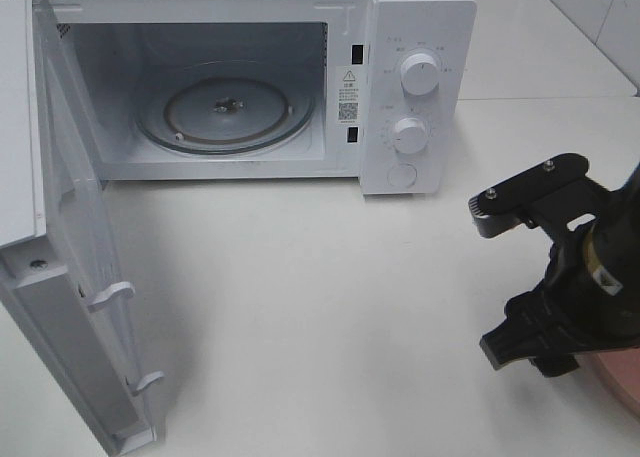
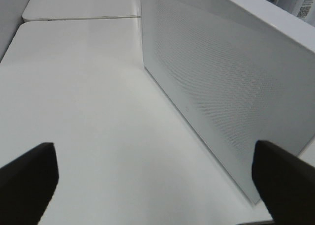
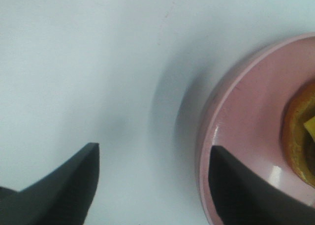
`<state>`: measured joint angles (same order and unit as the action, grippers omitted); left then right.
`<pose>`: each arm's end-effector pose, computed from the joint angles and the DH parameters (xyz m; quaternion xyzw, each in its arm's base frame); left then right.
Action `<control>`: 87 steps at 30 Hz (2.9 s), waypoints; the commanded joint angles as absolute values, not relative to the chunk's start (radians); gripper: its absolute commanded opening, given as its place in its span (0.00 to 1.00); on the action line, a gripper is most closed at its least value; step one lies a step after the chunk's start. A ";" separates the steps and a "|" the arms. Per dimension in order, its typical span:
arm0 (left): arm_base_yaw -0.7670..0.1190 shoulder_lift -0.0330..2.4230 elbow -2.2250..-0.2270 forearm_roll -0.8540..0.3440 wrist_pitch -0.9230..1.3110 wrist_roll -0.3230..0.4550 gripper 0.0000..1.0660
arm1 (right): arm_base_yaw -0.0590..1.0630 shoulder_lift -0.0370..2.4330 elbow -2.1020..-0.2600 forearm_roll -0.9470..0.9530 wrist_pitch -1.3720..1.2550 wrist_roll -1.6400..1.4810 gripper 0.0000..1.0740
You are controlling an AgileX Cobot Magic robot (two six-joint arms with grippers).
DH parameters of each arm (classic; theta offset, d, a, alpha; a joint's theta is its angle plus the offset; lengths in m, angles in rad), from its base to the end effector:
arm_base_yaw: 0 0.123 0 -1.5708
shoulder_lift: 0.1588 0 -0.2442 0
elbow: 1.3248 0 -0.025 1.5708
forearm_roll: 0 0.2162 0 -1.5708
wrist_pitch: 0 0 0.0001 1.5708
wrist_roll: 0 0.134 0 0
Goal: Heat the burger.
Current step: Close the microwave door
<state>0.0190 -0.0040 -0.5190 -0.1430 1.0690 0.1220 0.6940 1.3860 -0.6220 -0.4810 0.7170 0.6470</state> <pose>0.0413 -0.0160 0.2466 0.0475 0.8459 -0.0341 0.5302 0.1857 0.1014 0.1271 -0.1877 0.9633 -0.0813 0.1740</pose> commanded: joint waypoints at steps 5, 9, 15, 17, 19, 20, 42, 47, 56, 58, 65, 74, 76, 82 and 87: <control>0.021 -0.012 -0.516 -0.148 1.072 0.124 0.94 | 0.692 1.143 -0.625 -0.344 0.774 0.413 0.78; 0.021 -0.012 -0.516 -0.148 1.072 0.124 0.94 | 0.692 1.055 -0.625 -0.316 0.812 0.367 0.77; 0.021 -0.012 -0.516 -0.148 1.072 0.124 0.94 | 0.692 0.889 -0.625 -0.296 0.887 0.339 0.75; 0.021 -0.012 -0.516 -0.148 1.072 0.124 0.94 | 0.692 0.843 -0.625 -0.296 0.913 0.339 0.74; 0.021 -0.012 -0.516 -0.148 1.072 0.124 0.94 | 0.692 0.820 -0.625 -0.296 0.925 0.339 0.74; 0.021 -0.012 -0.516 -0.148 1.072 0.124 0.94 | 0.692 0.774 -0.625 -0.296 0.940 0.338 0.74; 0.021 -0.012 -0.516 -0.148 1.072 0.124 0.94 | 0.336 0.271 -0.542 -0.163 0.950 0.191 0.71; 0.021 -0.012 -0.516 -0.148 1.072 0.124 0.94 | 0.240 0.158 -0.542 -0.145 0.950 0.141 0.71; 0.021 -0.012 -0.516 -0.148 1.072 0.124 0.94 | 0.118 -0.007 -0.529 -0.128 0.950 0.135 0.71; 0.021 -0.012 -0.516 -0.148 1.072 0.124 0.94 | 0.098 -0.033 -0.506 -0.110 0.950 0.135 0.71; 0.021 -0.011 -0.516 -0.147 1.072 0.124 0.94 | 0.084 -0.031 -0.490 -0.082 0.963 0.128 0.71; 0.021 -0.011 -0.516 -0.148 1.072 0.124 0.94 | 0.084 -0.031 -0.490 -0.083 0.963 0.130 0.71; 0.021 -0.011 -0.516 -0.148 1.072 0.124 0.94 | 0.084 -0.031 -0.490 -0.083 0.963 0.130 0.71; 0.021 -0.011 -0.516 -0.148 1.072 0.124 0.94 | 0.084 -0.031 -0.490 -0.083 0.963 0.130 0.71; 0.021 -0.011 -0.516 -0.148 1.072 0.124 0.94 | 0.084 -0.031 -0.490 -0.083 0.963 0.131 0.71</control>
